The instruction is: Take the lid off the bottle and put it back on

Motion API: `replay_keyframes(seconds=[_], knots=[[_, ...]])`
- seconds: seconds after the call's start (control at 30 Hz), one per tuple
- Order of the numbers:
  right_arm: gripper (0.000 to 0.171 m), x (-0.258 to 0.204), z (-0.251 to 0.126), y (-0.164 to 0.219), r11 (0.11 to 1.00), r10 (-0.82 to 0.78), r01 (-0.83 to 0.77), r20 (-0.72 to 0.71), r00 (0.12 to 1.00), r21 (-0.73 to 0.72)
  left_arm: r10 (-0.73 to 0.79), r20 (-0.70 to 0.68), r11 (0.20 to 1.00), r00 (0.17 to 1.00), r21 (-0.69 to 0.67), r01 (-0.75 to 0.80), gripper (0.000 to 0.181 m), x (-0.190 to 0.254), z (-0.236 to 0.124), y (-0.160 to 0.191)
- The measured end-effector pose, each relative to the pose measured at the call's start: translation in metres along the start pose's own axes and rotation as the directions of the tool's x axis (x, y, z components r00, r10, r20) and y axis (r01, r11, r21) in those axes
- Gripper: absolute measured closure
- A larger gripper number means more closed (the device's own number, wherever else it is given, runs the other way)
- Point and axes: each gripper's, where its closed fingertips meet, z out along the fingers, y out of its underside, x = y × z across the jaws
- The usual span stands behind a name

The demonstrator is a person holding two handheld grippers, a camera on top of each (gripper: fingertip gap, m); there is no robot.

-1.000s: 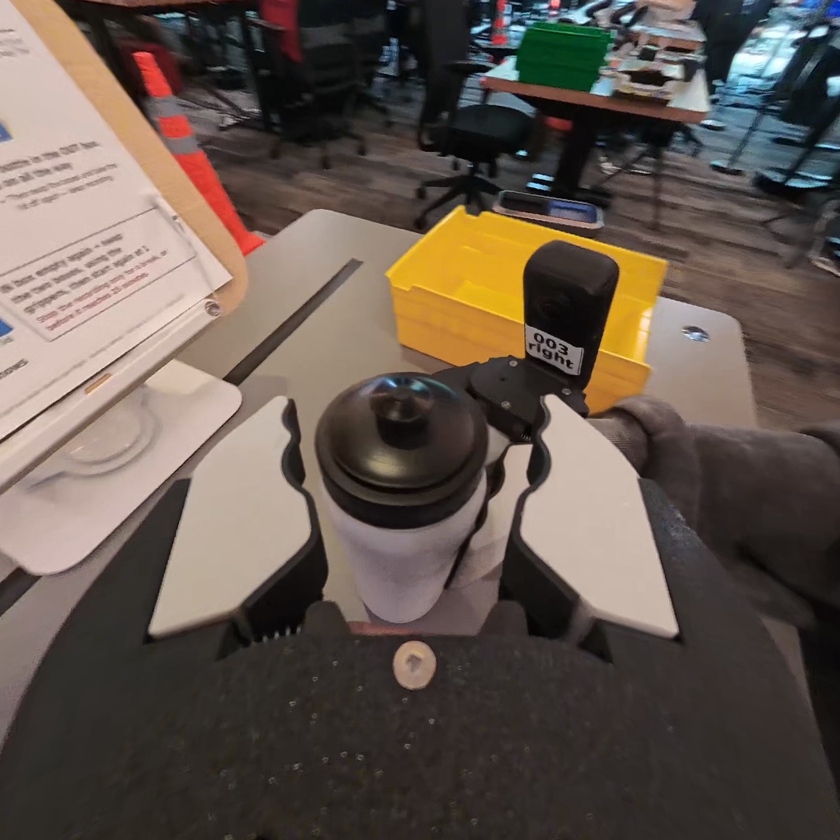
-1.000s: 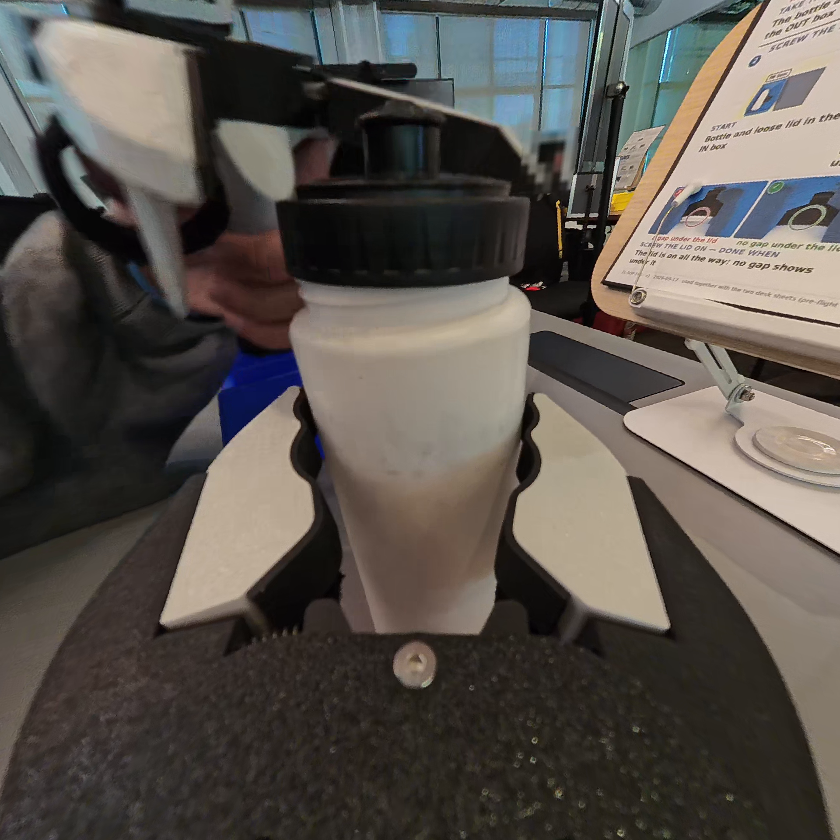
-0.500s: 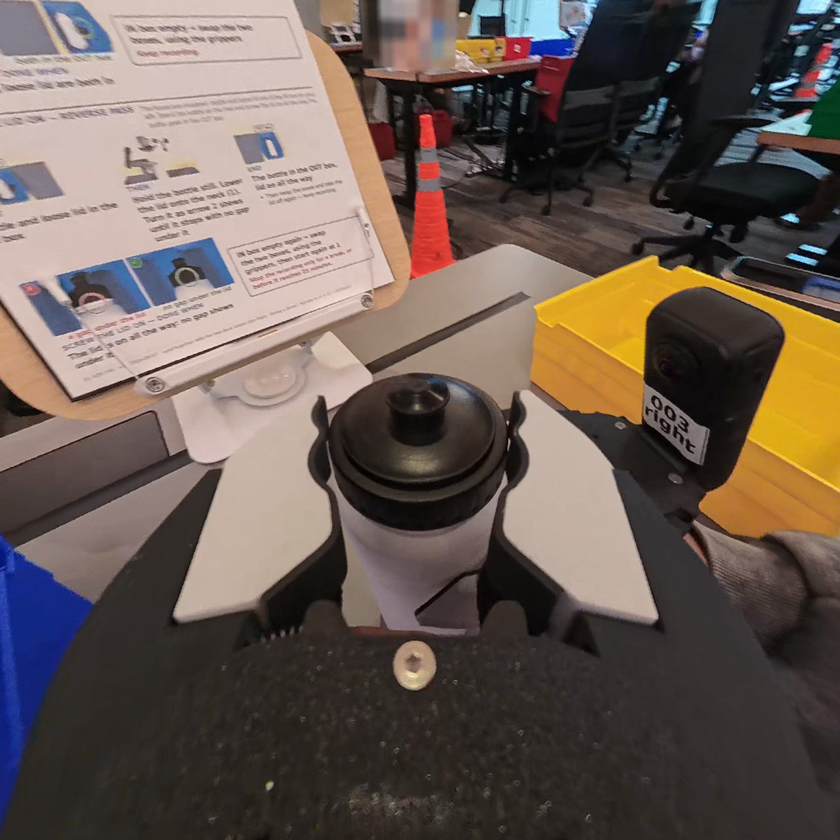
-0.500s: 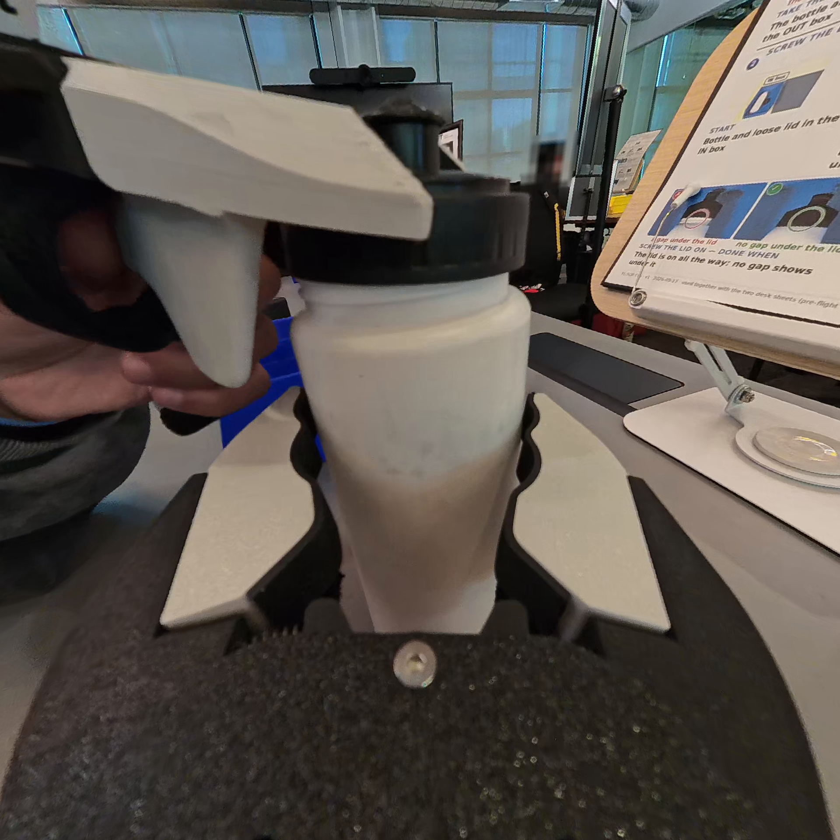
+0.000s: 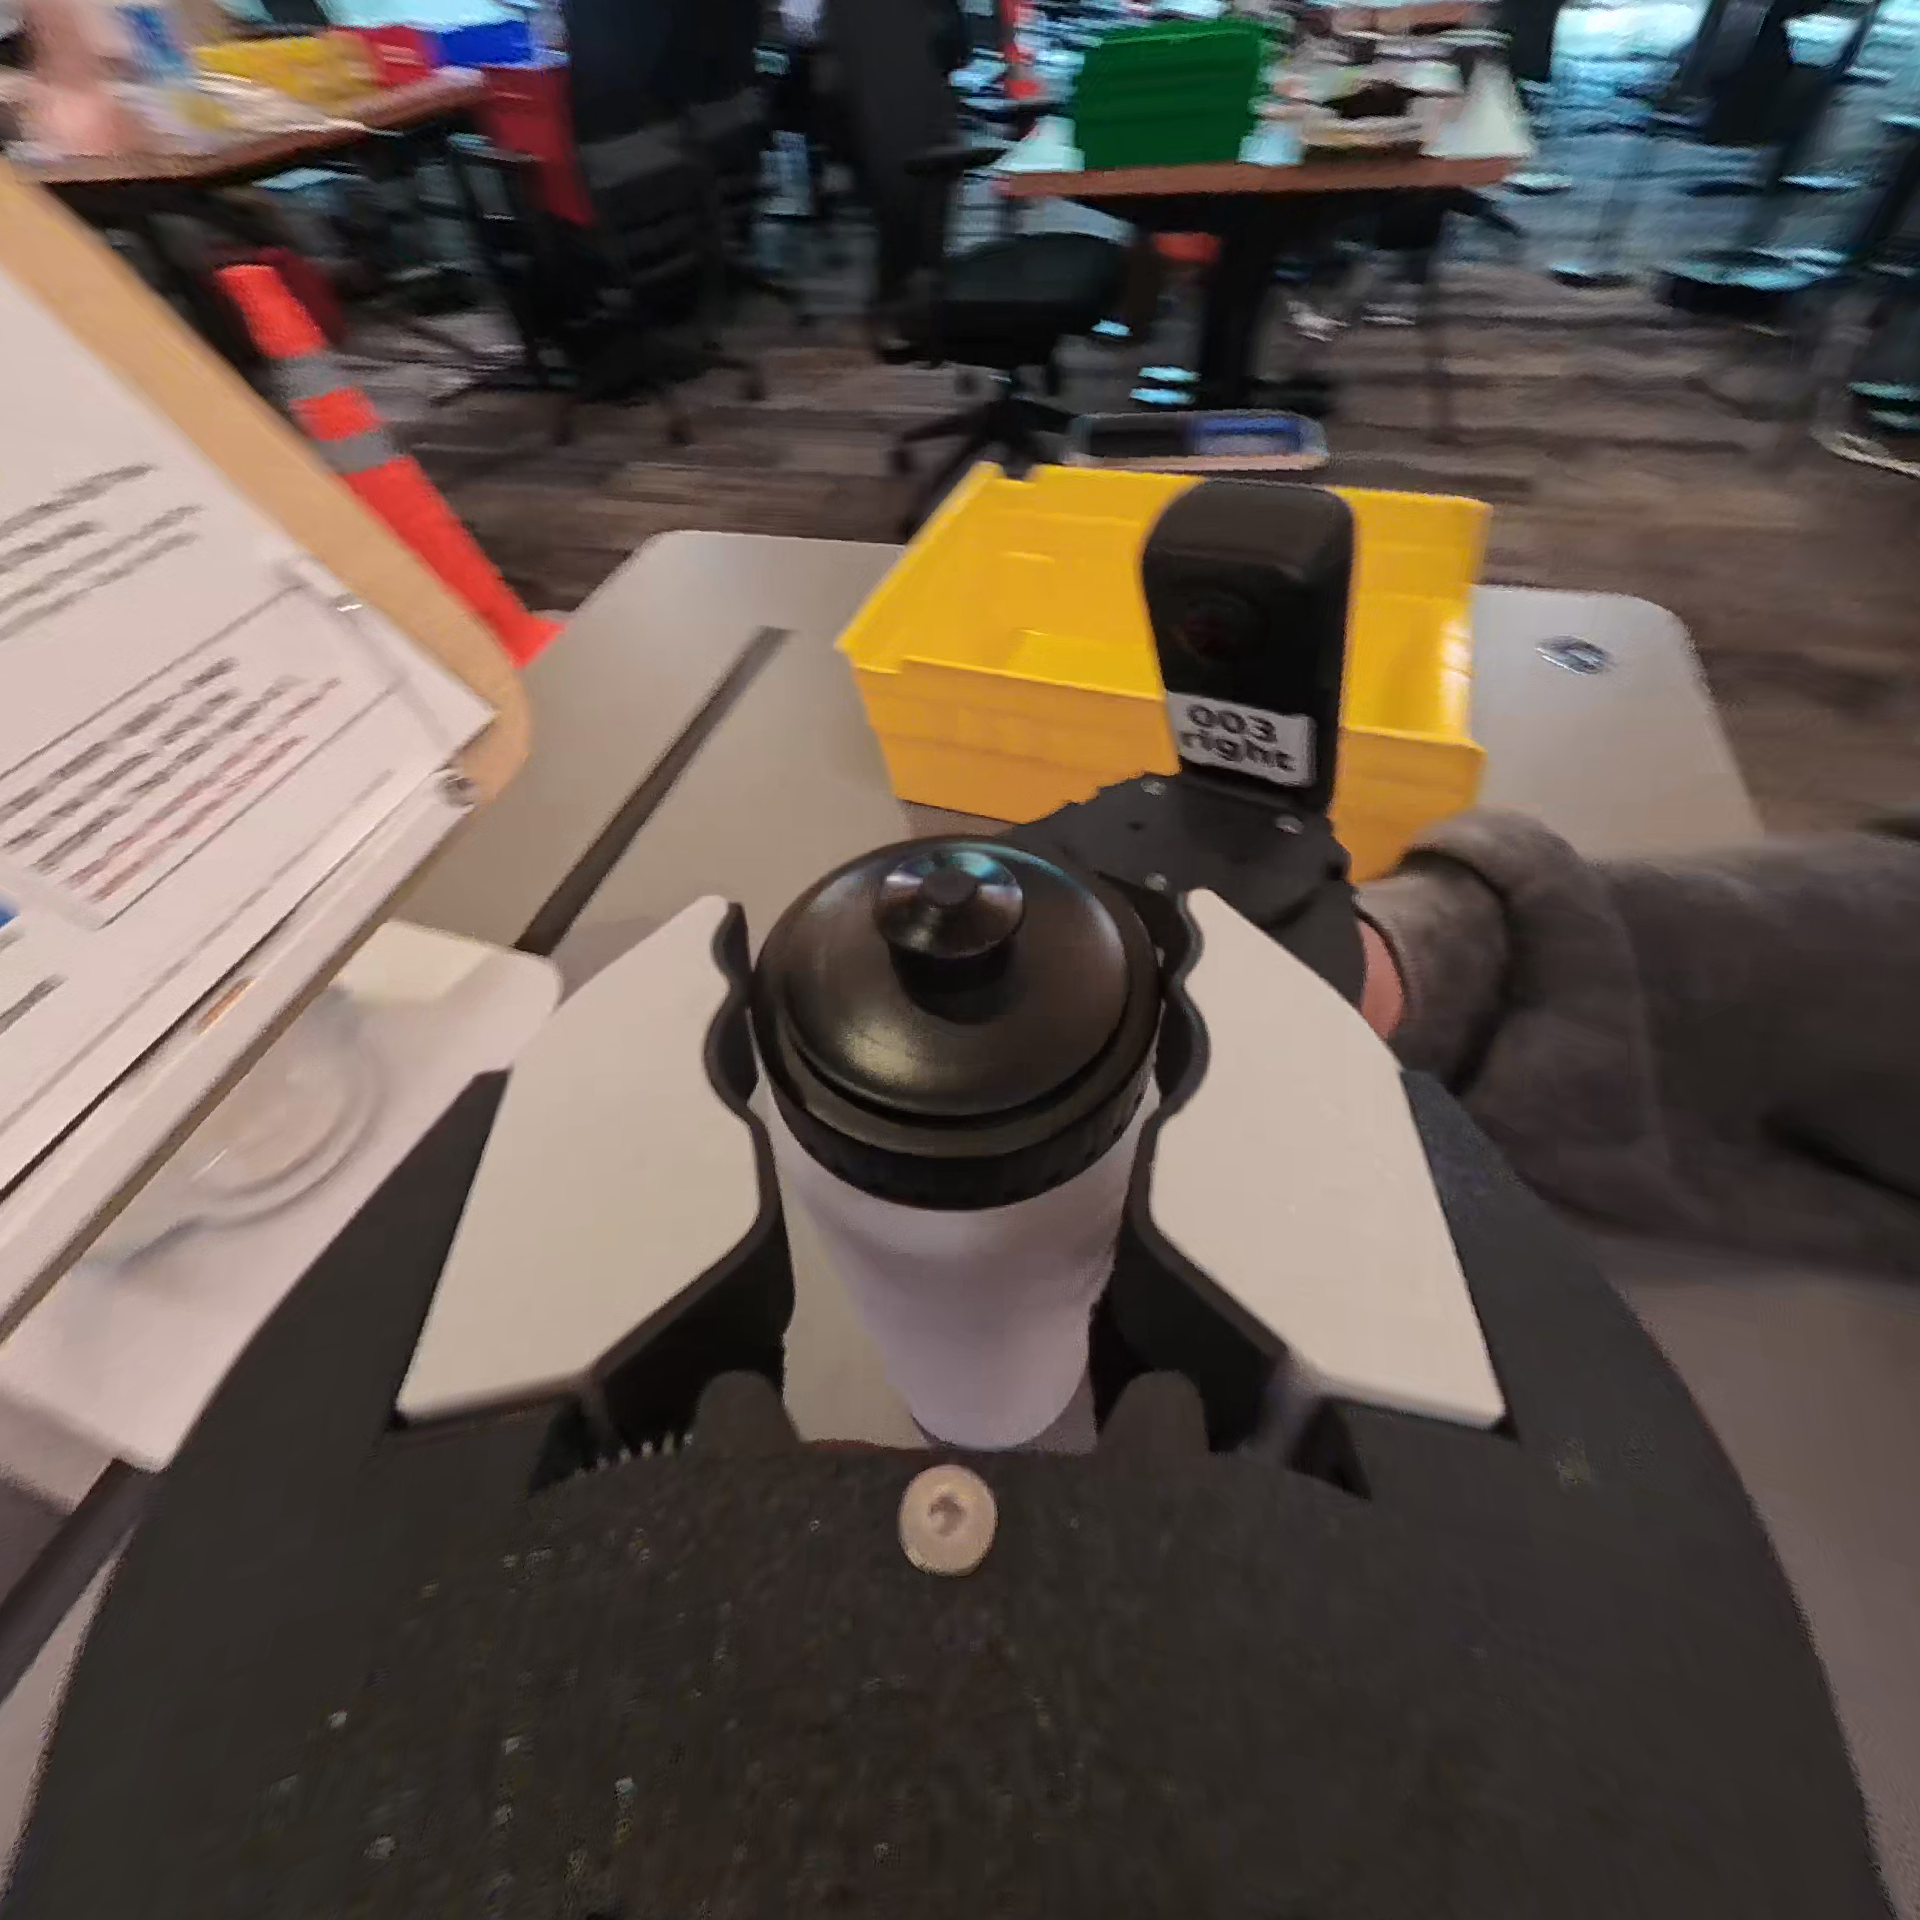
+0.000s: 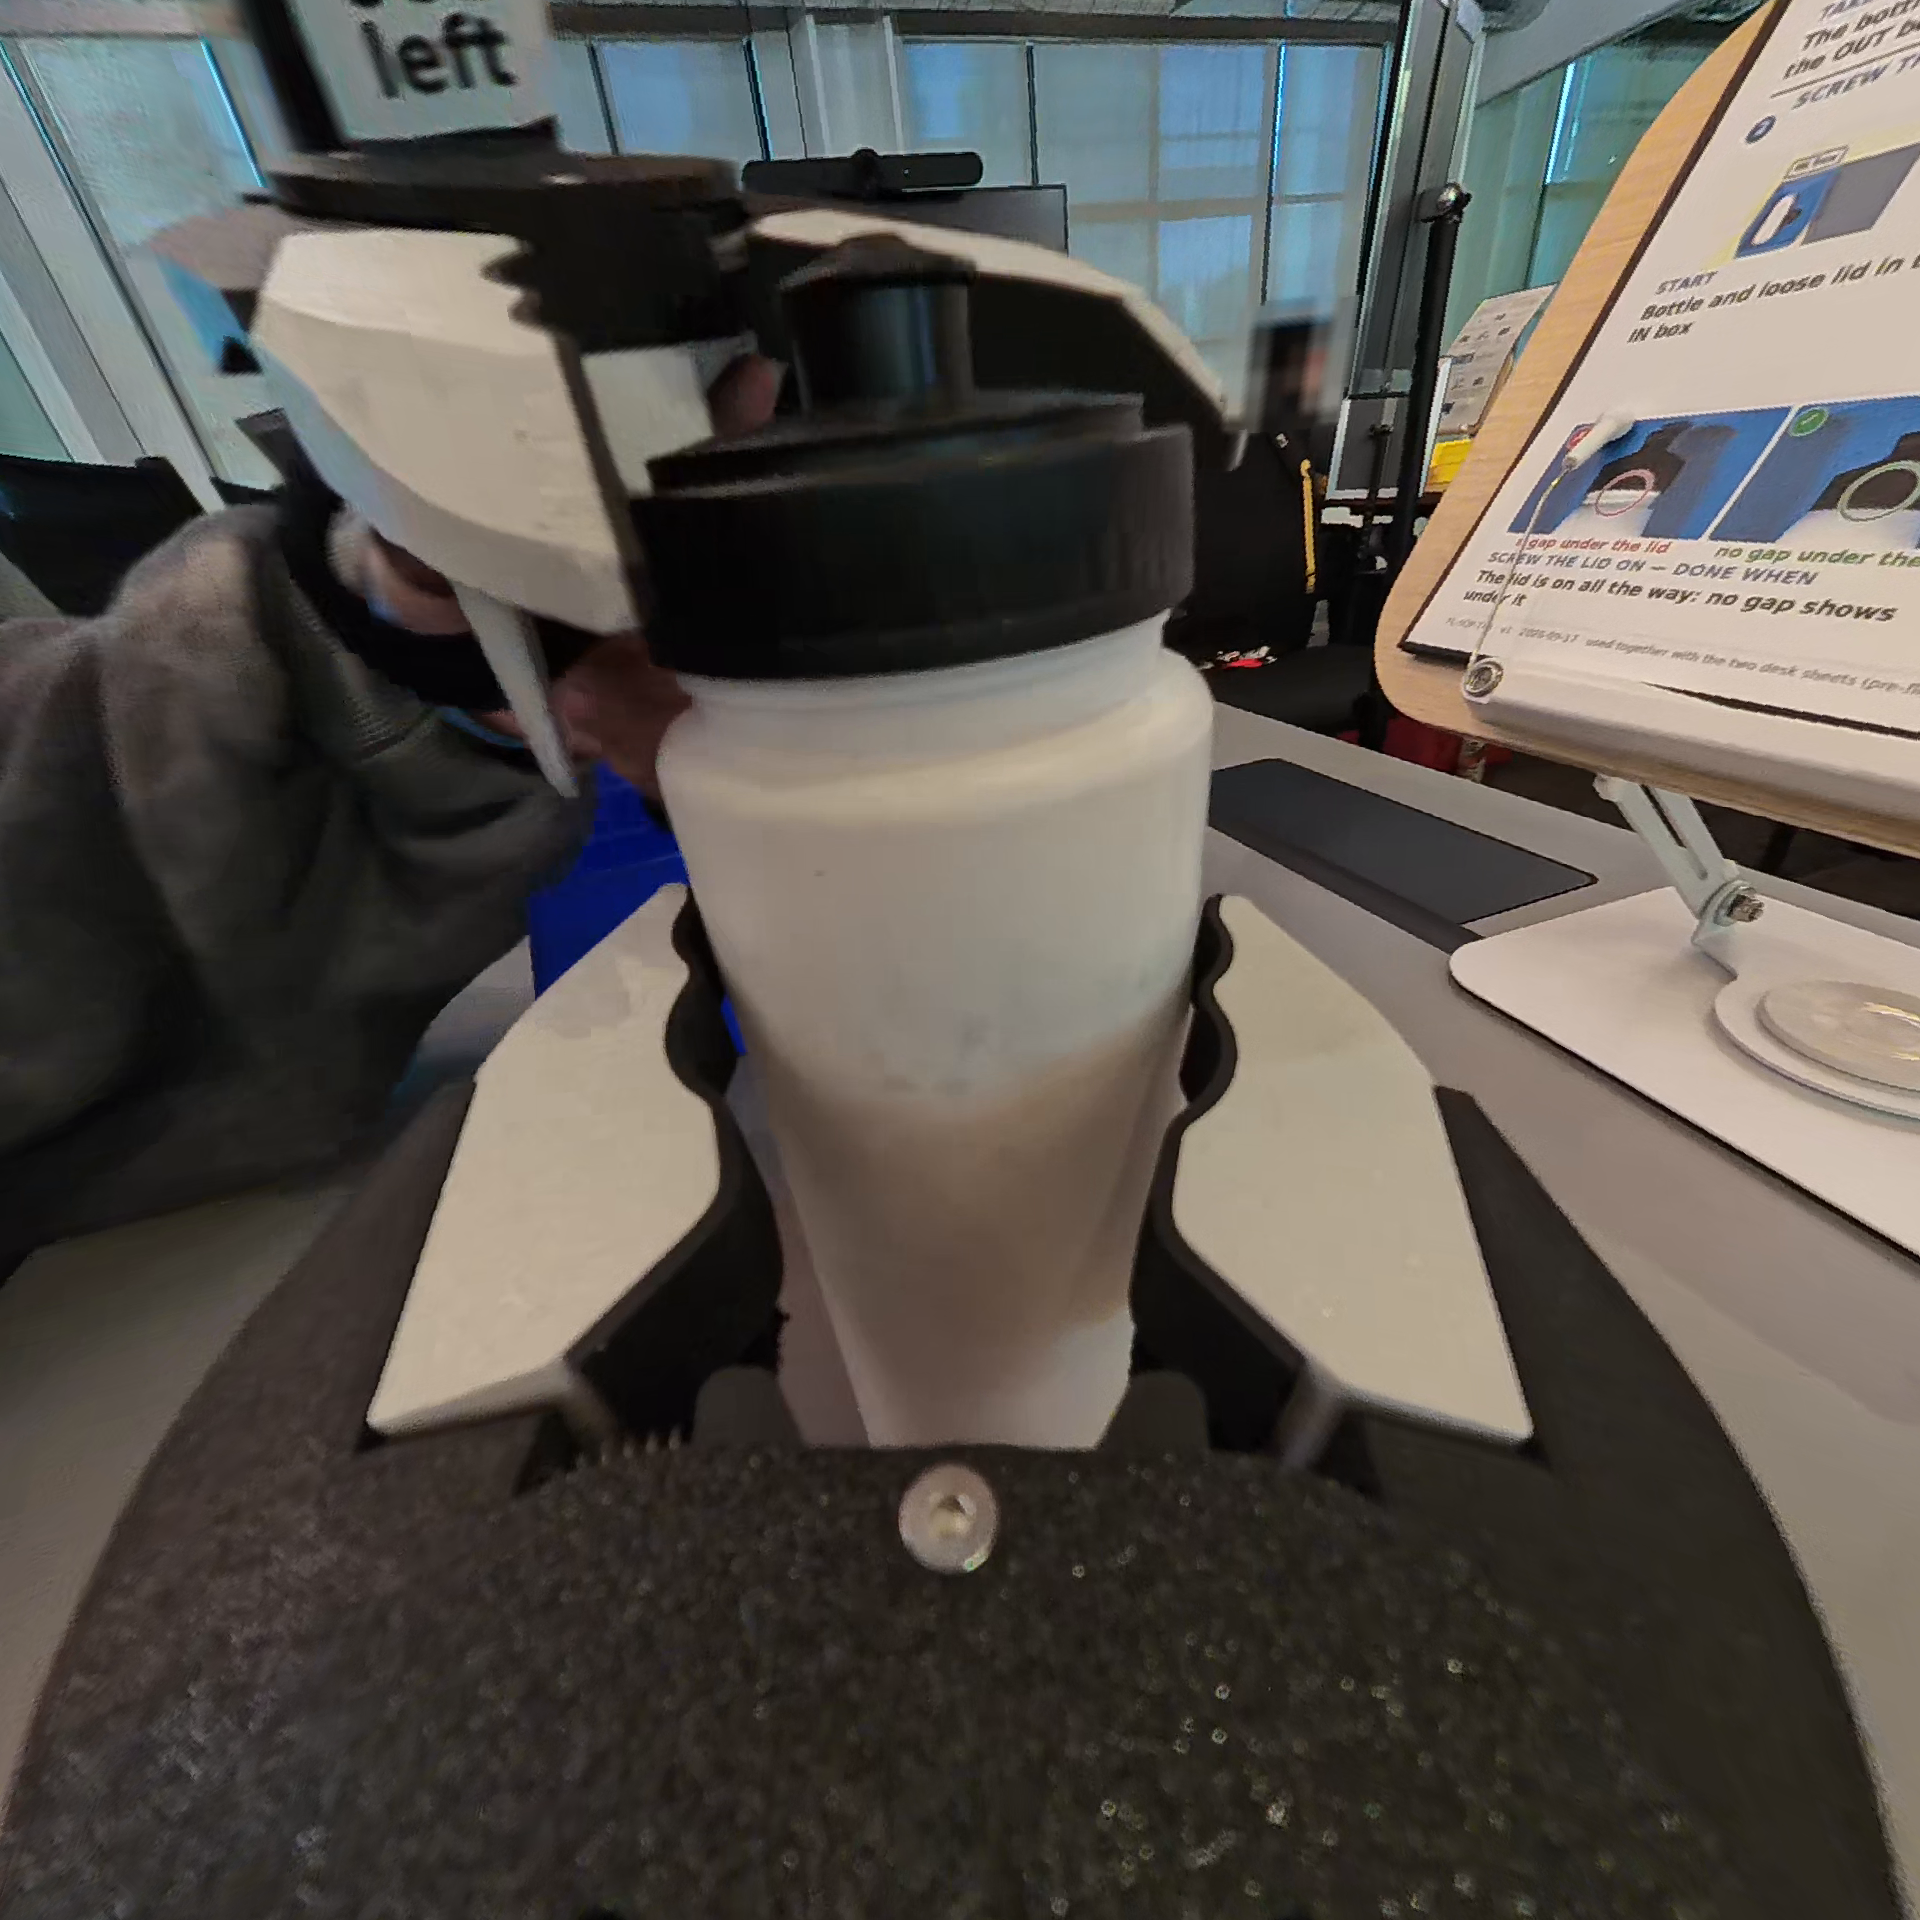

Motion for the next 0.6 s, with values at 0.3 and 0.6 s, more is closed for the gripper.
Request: replay_keyframes(seconds=[0.3,0.6], knots=[[0.085,-0.011,0.006,0.002,1.0,0.014,-0.014,0.063,0.998,-0.004,0.174,-0.63,0.983,0.757,0.061,-0.175,0.105,0.018,-0.019,0.007],[0.085,-0.009,0.005,0.001,0.999,0.03,-0.031,0.056,0.998,0.01,0.11,-0.675,0.99,0.73,0.138,-0.022,0.099,0.021,-0.028,-0.008]])
